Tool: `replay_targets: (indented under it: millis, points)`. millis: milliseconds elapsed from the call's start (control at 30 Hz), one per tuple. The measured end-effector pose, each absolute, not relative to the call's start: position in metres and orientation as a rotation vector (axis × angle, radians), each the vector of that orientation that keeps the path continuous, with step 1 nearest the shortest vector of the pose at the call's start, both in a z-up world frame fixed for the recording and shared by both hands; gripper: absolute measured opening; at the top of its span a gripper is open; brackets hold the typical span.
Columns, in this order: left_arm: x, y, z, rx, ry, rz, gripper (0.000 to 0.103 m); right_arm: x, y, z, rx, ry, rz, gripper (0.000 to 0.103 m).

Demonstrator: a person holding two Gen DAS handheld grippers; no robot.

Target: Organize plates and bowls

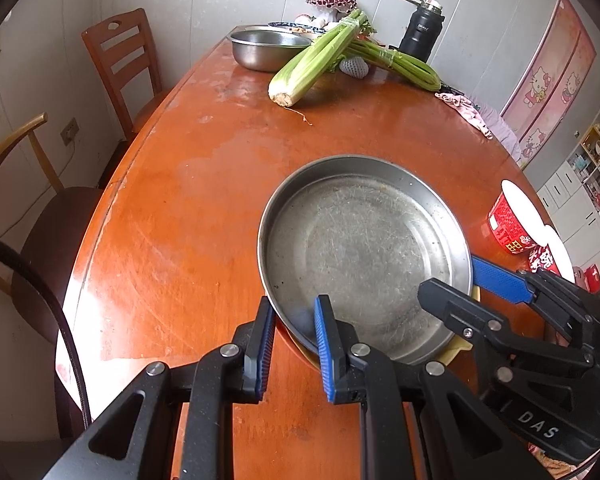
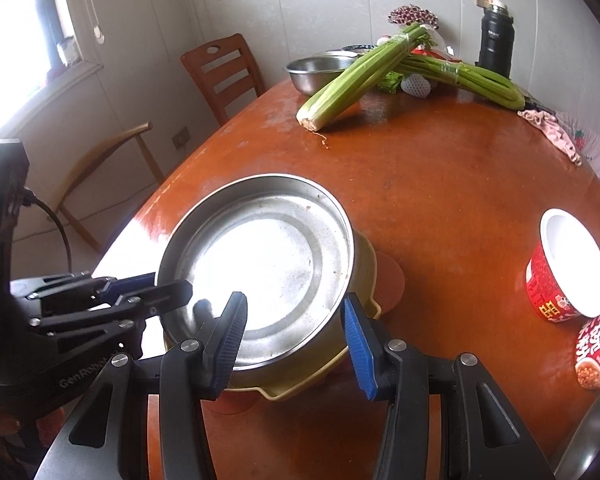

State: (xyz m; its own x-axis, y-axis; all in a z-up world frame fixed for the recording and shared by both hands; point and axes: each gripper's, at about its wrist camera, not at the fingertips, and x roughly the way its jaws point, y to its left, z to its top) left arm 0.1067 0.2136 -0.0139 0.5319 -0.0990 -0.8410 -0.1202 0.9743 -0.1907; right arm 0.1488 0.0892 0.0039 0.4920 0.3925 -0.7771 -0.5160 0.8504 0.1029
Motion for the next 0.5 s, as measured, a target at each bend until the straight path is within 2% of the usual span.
replay_targets:
  millis: [500]
  points:
    - [0.102,0.2119,-0.015,-0.246,1.021,0.003,0.02,0.148,0.0865,0.0068,-0.152,0.887,0.541,0.051]
